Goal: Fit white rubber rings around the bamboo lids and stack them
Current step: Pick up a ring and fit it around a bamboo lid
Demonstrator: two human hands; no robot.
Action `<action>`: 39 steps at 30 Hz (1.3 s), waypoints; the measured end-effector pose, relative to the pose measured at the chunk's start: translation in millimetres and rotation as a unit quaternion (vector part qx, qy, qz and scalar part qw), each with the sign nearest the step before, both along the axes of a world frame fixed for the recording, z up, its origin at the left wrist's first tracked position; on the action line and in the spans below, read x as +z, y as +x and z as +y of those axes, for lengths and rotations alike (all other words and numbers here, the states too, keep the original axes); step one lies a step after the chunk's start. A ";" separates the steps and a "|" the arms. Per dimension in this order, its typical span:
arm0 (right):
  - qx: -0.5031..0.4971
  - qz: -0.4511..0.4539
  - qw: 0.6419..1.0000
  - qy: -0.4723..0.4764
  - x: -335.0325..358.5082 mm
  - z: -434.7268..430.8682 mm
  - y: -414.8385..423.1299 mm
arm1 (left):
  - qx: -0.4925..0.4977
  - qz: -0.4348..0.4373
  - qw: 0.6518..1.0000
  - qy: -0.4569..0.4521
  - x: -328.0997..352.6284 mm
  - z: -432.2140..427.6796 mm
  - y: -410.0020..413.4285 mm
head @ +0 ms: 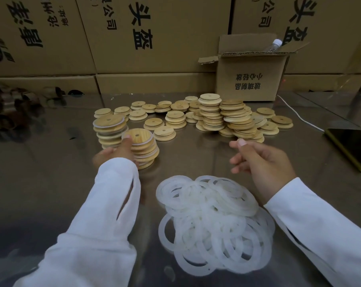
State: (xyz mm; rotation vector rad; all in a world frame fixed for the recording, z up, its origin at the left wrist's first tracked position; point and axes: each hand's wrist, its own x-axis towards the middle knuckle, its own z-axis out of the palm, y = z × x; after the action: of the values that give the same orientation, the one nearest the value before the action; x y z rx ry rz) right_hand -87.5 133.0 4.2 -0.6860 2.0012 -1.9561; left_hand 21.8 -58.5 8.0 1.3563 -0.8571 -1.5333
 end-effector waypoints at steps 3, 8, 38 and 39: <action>-0.005 0.000 1.000 0.002 -1.4 0.7 -0.9 | 0.044 0.016 0.988 -0.147 4.1 33.7 -6.0; -0.020 0.002 0.999 0.025 0.9 -0.5 -11.2 | -0.306 0.007 0.914 -0.267 -8.2 75.9 -22.6; -0.089 0.279 0.948 0.122 51.9 -75.1 -95.7 | -0.411 -0.012 0.885 -0.218 -15.7 71.7 -29.3; -0.054 0.314 0.941 0.111 55.2 -67.2 -80.0 | -0.400 0.002 0.892 -0.208 -14.4 71.9 -29.4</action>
State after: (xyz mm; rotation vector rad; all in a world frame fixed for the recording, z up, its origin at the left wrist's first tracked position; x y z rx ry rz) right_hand -167.5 65.8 59.4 -1.2860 2.6158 -1.6517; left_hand -7.6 13.4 -6.4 0.6912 -1.7723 -1.7826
